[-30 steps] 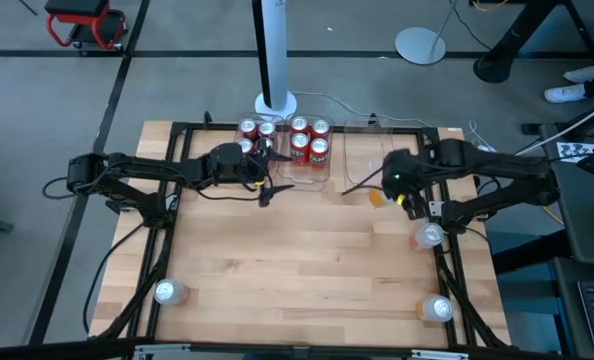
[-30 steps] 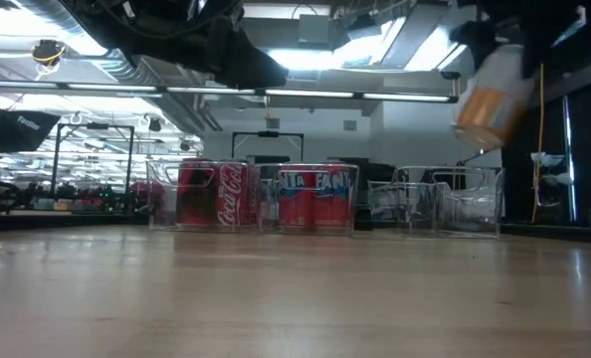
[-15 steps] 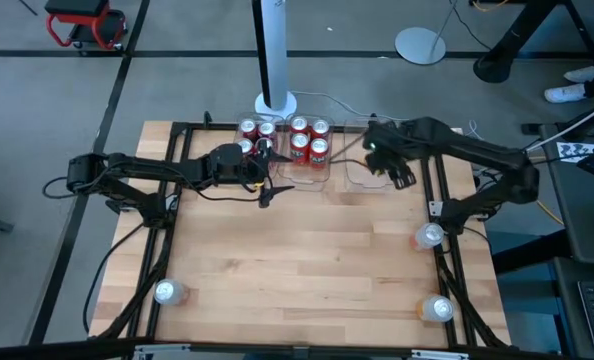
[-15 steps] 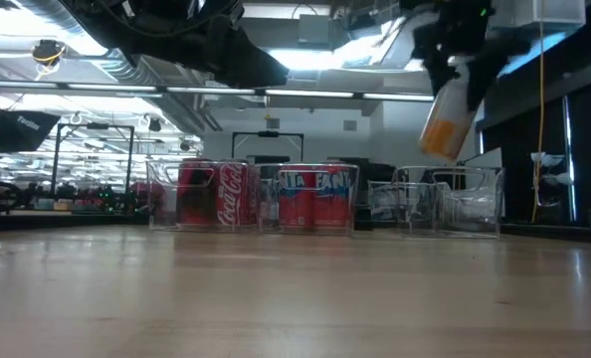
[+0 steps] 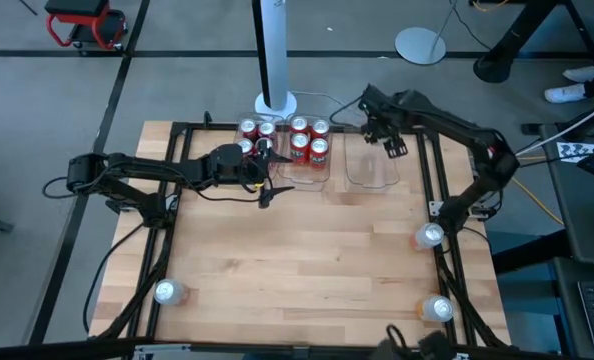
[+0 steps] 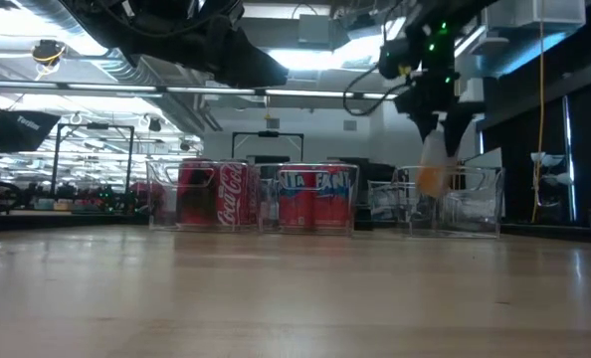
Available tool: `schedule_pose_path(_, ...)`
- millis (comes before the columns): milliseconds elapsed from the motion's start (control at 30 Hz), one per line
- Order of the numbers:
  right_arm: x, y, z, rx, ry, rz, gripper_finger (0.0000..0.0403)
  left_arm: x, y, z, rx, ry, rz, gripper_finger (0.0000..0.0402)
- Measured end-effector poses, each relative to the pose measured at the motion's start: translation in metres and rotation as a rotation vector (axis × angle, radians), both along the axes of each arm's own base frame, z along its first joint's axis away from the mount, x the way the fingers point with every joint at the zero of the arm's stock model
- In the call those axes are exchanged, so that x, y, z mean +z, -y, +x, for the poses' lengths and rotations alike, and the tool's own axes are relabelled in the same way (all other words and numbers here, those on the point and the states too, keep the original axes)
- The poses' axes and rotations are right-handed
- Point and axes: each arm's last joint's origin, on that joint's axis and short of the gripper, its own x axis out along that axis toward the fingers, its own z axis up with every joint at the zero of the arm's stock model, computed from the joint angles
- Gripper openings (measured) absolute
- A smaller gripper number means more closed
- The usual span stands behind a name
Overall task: Sort soda cans
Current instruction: Put the top right middle white soda can into the right transparent bin
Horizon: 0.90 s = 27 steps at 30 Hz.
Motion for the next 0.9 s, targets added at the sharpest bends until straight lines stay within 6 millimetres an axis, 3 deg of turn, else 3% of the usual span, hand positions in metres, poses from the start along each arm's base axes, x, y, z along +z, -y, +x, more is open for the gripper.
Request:
schedule_pose_path(367,-0.041,0.043,0.001,-0.027,-0.031,0.097,0.0291,0.0,0.0,0.0,-0.003,-0.003,0.016,0.0347)
schedule_pose_path(900,-0.063,0.054,0.01,-0.009,-0.053,0.108,0.0317,-0.001,0.0,0.0,-0.003,-0.016,0.012,0.0347)
